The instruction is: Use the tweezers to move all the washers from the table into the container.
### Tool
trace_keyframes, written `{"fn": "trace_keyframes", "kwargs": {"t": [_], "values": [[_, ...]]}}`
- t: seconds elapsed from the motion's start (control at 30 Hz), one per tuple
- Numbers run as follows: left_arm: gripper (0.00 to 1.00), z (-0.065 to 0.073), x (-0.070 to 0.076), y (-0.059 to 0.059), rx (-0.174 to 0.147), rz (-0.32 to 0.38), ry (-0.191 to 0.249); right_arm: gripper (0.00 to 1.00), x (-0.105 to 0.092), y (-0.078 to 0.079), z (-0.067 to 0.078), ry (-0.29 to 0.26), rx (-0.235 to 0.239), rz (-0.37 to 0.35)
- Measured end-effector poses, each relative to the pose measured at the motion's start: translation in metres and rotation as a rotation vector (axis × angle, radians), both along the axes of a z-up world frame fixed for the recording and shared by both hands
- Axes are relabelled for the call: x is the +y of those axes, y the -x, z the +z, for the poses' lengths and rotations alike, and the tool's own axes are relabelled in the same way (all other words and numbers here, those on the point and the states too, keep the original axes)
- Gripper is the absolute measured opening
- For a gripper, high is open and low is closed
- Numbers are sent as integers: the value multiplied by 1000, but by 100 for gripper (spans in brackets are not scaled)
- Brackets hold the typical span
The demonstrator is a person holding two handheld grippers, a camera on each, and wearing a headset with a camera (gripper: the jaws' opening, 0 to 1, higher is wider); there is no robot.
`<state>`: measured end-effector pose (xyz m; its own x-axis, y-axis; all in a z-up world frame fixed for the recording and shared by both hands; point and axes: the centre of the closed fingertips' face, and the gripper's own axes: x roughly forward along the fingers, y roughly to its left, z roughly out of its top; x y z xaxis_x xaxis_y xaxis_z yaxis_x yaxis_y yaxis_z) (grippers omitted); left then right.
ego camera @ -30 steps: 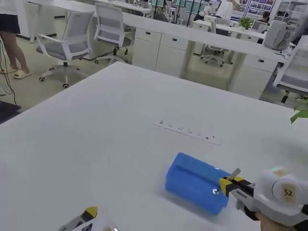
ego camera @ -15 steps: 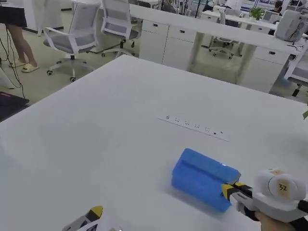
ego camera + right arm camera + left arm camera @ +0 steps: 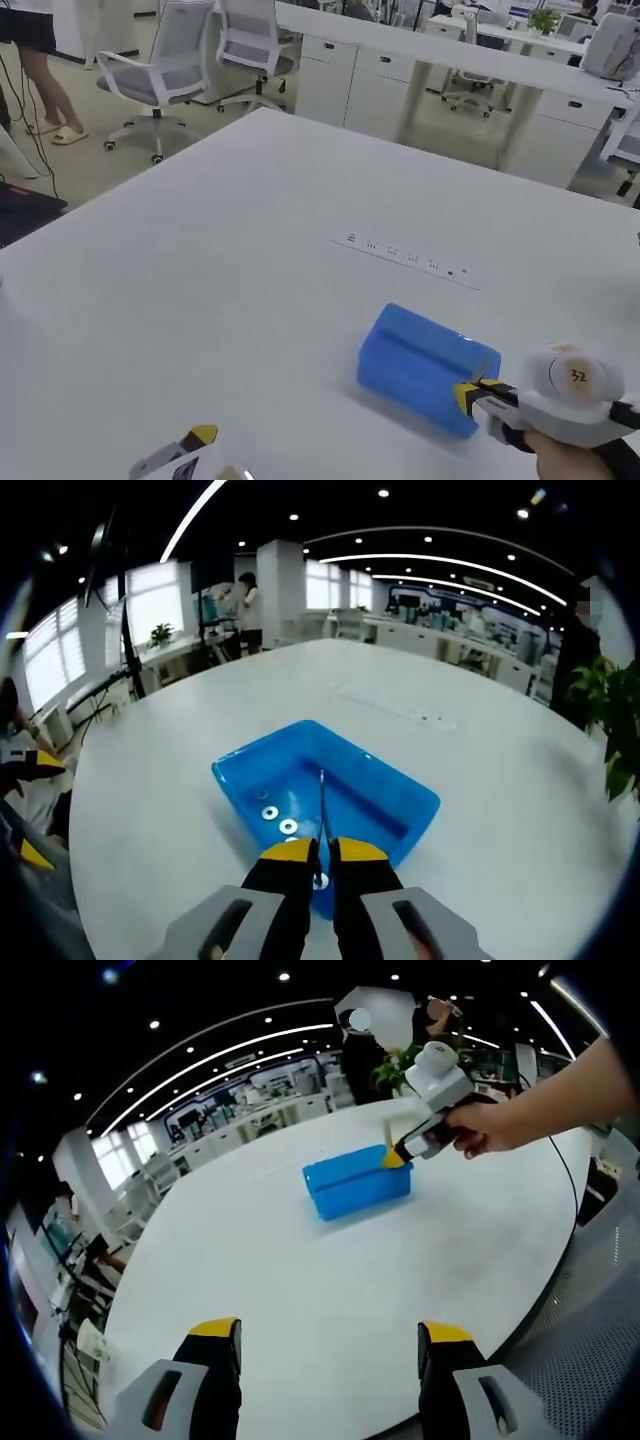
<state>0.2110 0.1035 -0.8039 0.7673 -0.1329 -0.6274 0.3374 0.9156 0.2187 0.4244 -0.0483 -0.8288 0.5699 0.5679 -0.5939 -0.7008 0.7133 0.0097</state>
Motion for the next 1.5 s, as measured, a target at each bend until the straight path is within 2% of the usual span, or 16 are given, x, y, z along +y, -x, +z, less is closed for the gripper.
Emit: {"fn": "trace_keyframes", "kwargs": {"t": [0.17, 0.27, 0.4, 0.47, 0.6, 0.73, 0.83, 0.93, 1.0, 1.03, 1.1, 1.23, 1.3, 1.4, 1.43, 1.5], "values": [[68, 5, -5, 1, 9, -15, 41, 3, 0, 1, 0, -12, 18, 14], [59, 15, -13, 1, -5, -40, 101, 3, 3, 5, 6, -47, 37, 27], [58, 33, -24, -5, -11, -104, 129, 3, 3, 8, 20, -33, -18, 46], [57, 50, -31, -12, -52, -144, 142, 3, 3, 12, 27, -37, -29, 52], [55, 85, -45, -26, -96, -214, 188, 3, 4, 18, 53, -62, -101, 96], [46, 118, -58, -39, -123, -272, 274, 3, 10, 37, 78, -111, -122, 167], [45, 137, -65, -48, -133, -318, 294, 3, 16, 57, 90, -121, -124, 250], [39, 149, -74, -55, -123, -379, 275, 3, 24, 81, 105, -162, -109, 327], [35, 155, -84, -55, -96, -435, 295, 3, 25, 99, 111, -168, -73, 378], [35, 156, -88, -54, -73, -455, 301, 3, 26, 108, 117, -164, -77, 410], [34, 163, -98, -54, -64, -493, 334, 3, 28, 118, 122, -167, -87, 449], [28, 171, -120, -44, -6, -592, 428, 3, 33, 166, 126, -171, 25, 622], [22, 172, -127, -42, 13, -623, 449, 3, 36, 184, 126, -164, 69, 679], [17, 167, -141, -28, 105, -712, 507, 3, 40, 196, 125, -147, 68, 719], [15, 166, -143, -27, 119, -719, 508, 3, 40, 200, 124, -144, 80, 730], [14, 164, -146, -25, 113, -752, 493, 3, 41, 206, 123, -148, 98, 743]]}}
